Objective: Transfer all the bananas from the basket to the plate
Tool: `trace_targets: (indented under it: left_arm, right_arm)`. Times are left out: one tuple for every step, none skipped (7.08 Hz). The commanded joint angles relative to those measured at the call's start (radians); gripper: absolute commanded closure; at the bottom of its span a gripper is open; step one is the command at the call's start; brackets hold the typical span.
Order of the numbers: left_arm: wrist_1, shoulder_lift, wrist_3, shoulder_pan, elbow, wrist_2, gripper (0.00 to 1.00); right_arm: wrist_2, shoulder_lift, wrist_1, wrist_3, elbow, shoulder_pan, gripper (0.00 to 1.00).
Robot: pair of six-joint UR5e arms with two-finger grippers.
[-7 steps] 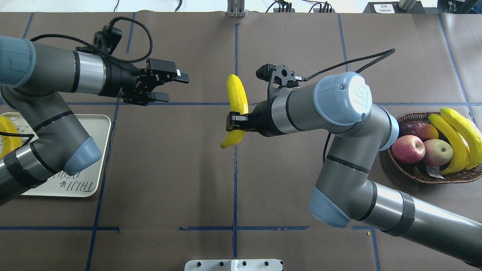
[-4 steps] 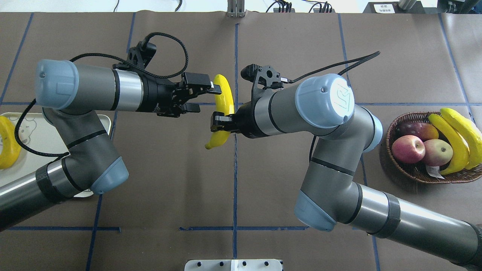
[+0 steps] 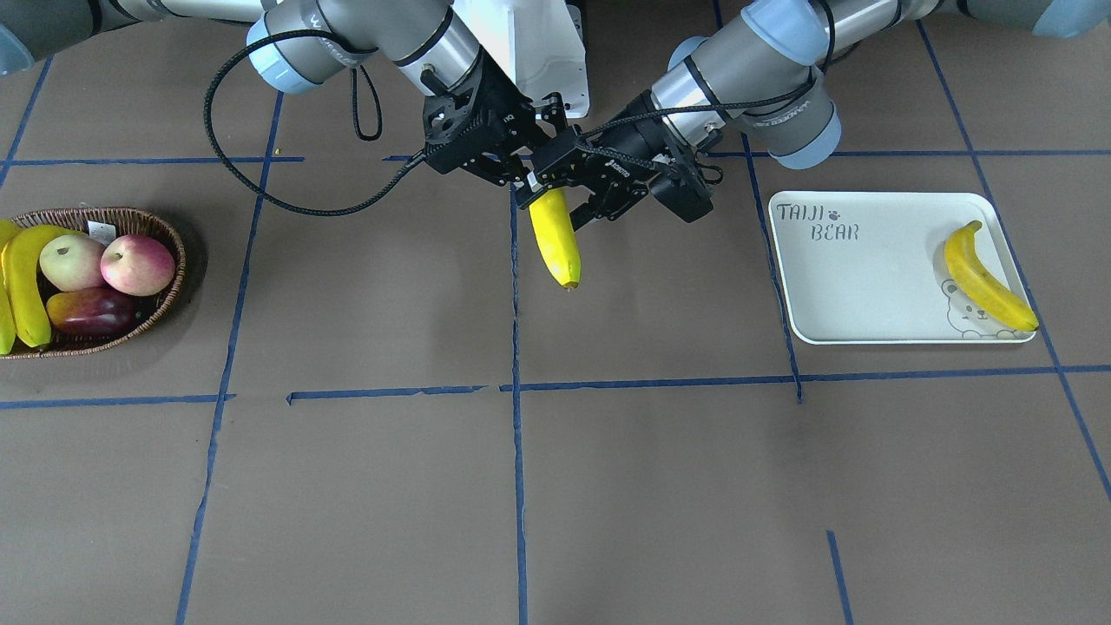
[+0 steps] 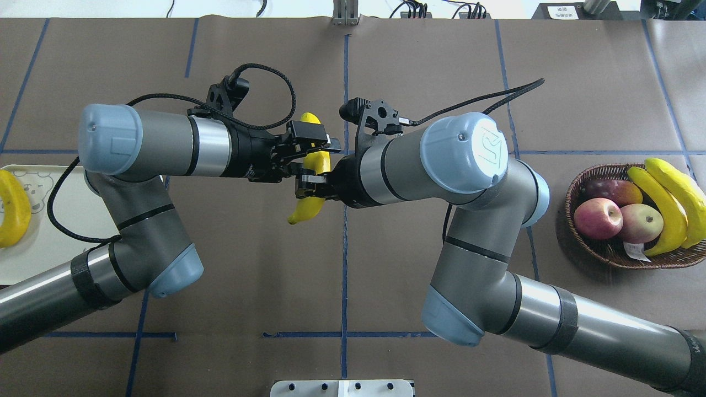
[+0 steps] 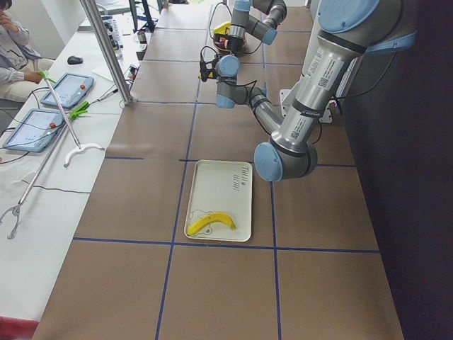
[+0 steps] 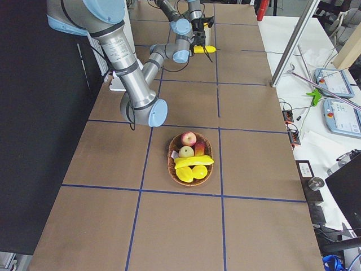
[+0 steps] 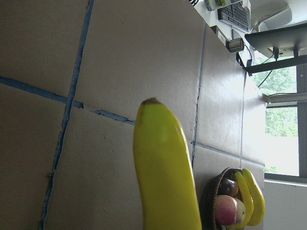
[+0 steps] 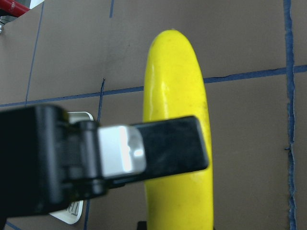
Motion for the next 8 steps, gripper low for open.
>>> trace_targets:
  left_arm:
    - [0.000,-0.002,0.000,0.007,0.006,0.007,0.32]
    - [0.000,-0.002,0.000,0.007,0.006,0.007,0.56]
    - [0.001,0.000,-0.003,0.007,0.004,0.007,0.84]
    - [0.001,0.006,-0.001,0.007,0.004,0.008,1.00]
    - [0.001,0.012,0.002,0.006,0.004,0.008,1.00]
    - [0.001,0.012,0.002,0.004,0.004,0.007,1.00]
    - [0.001,0.012,0.004,0.003,0.004,0.007,1.00]
    - [0.003,0.014,0.005,0.003,0.006,0.007,1.00]
  right_arm:
    - [-0.019,0.002,0.000,0.001,0.000,-0.012,0.96]
    - [-0.020,0.002,0.000,0.001,0.000,-0.015,0.96]
    - [-0.020,0.002,0.000,0.001,0.000,-0.016,0.95]
    - [-0.020,0.001,-0.001,0.001,0.000,-0.016,0.82]
    - [-0.020,0.001,-0.001,0.002,0.000,-0.016,0.16]
    - [-0.020,-0.001,-0.001,0.005,0.000,-0.016,0.00]
    - [-0.019,0.001,0.000,0.004,0.002,-0.015,0.00]
    - [-0.016,0.001,-0.001,0.004,0.005,-0.015,0.00]
